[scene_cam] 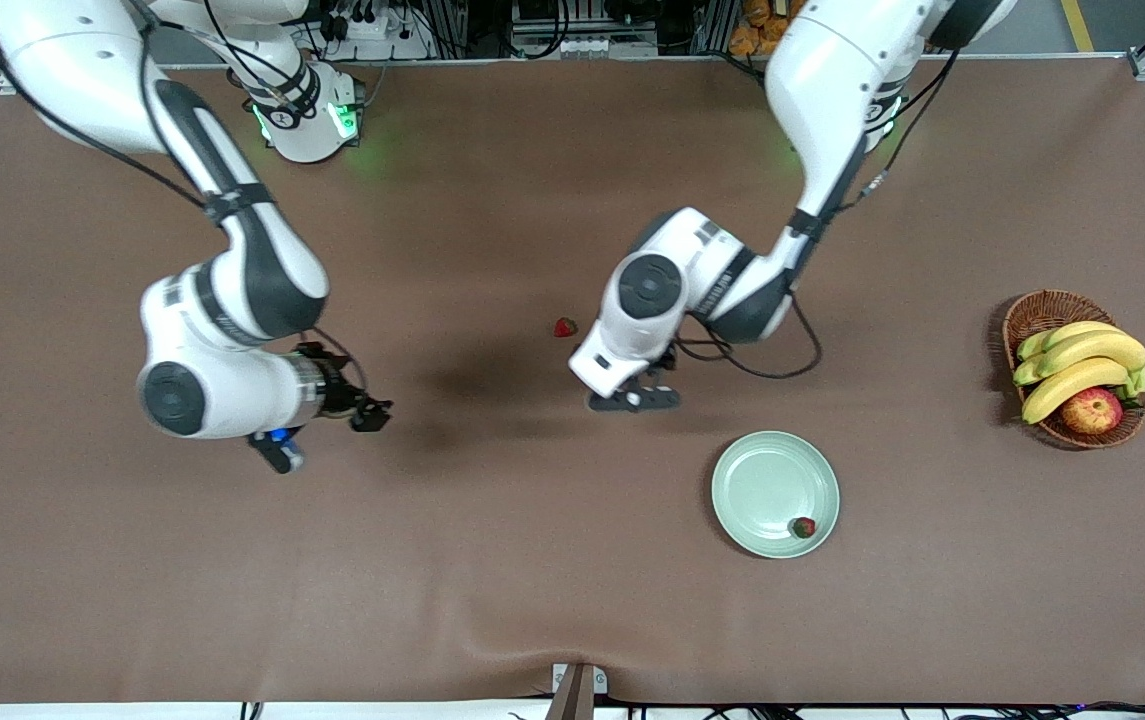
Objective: Collect all strawberries into plate
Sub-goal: 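Move the right gripper to the third strawberry while the left gripper reaches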
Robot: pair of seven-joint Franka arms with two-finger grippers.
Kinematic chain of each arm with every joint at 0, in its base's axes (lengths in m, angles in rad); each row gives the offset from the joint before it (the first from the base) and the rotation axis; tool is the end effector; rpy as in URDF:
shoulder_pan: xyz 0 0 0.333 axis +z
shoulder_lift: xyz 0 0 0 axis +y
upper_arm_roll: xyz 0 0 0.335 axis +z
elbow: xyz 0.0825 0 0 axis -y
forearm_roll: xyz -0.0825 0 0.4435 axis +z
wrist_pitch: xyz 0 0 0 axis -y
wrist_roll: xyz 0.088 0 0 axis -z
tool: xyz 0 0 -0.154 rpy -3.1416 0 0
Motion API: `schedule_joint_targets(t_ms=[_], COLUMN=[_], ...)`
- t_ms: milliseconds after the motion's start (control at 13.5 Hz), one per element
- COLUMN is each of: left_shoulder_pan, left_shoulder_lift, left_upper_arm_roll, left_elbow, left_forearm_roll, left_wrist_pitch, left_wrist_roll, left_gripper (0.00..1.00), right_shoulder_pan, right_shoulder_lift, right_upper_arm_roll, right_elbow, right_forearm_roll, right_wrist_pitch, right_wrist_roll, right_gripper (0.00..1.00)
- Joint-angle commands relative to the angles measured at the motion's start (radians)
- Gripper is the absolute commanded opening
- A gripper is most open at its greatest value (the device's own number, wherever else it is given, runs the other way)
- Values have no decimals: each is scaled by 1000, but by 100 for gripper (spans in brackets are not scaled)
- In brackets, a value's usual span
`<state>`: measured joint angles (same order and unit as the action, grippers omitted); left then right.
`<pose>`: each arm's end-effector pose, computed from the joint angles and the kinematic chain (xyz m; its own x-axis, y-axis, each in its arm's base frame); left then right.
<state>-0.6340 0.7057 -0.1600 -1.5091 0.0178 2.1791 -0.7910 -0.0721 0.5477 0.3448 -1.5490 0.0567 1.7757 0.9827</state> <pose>0.5487 -0.5371 0.1827 0.9963 0.0210 -0.0832 0.0246 -0.9988 0.0426 0.6848 0.1760 0.2721 0.6716 -0.6548 -0.3467 -0.6624 -0.7403 0.1149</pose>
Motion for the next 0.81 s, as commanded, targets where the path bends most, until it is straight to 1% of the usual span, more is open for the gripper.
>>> schedule_joint_targets(t_ms=[0,148,222,296,444,666,740], left_shoulder_pan=[-125,-167,-176,-196,-197,-199,-199], left_shoulder_lift=[41,72,92,98,119,126,132], left_upper_arm_roll=[43,54,56,57,59,57,57], left_elbow=[18,50,62,63,63,60,60], left_forearm_roll=[33,34,36,60,119,125,125], left_wrist_pitch=[60,82,83,84,84,84,84], left_wrist_roll=[-89,-97,-96,-96,-96,-82,-83], left_gripper=[100,100,100,100,100,100,100], right_shoulder_pan=[-72,-136,-155,-179,-227,-271,-284], right_shoulder_lift=[-49,-80,-103,-115,-136,-213,-222], right_upper_arm_roll=[17,17,17,17,17,16,16], right_elbow=[-46,-88,-121,-143,-195,-395,-436], right_forearm_roll=[-76,-83,-87,-106,-117,-120,-129], right_wrist_pitch=[-38,-38,-29,-29,-6,184,221], right_wrist_roll=[-134,-322,-376,-415,-493,-559,-573], right_gripper=[100,100,100,100,100,100,100])
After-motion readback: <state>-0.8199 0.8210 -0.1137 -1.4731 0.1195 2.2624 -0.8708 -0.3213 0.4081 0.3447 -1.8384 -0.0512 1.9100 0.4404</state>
